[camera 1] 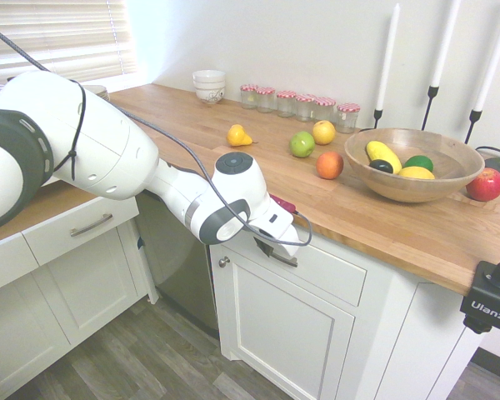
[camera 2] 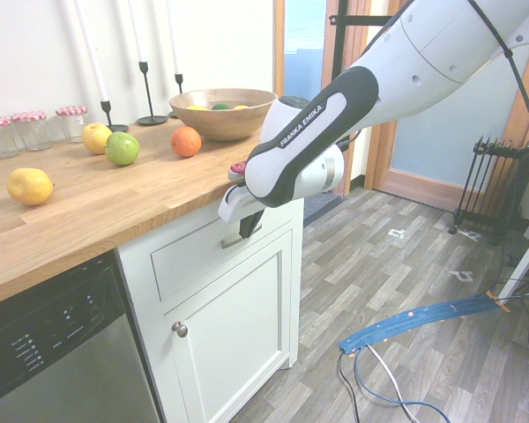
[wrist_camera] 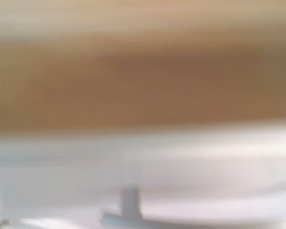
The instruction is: Close the drawer
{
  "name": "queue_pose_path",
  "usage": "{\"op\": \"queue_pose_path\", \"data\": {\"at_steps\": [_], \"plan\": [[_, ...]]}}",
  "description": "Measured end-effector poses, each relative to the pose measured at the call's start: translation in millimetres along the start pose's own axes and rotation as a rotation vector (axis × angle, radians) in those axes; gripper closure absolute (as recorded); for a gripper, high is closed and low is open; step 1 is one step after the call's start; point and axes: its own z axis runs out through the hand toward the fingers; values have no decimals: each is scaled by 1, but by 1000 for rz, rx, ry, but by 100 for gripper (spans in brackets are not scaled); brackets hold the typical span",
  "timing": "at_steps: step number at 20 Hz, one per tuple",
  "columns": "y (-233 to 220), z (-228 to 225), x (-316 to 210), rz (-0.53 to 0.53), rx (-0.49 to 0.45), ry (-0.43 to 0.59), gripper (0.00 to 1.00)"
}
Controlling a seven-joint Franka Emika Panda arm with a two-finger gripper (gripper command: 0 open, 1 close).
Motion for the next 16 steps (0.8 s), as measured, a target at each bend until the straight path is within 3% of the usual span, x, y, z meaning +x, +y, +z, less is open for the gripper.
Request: {"op": "queue_pose_path", "data": {"at_steps": [5,10,16], "plan": [[38,-5,-26,1,-76,-74,100],[72,-49,-33,26,-171,-179,100],[92,-115,-57,-14,-201,-182,100]]}}
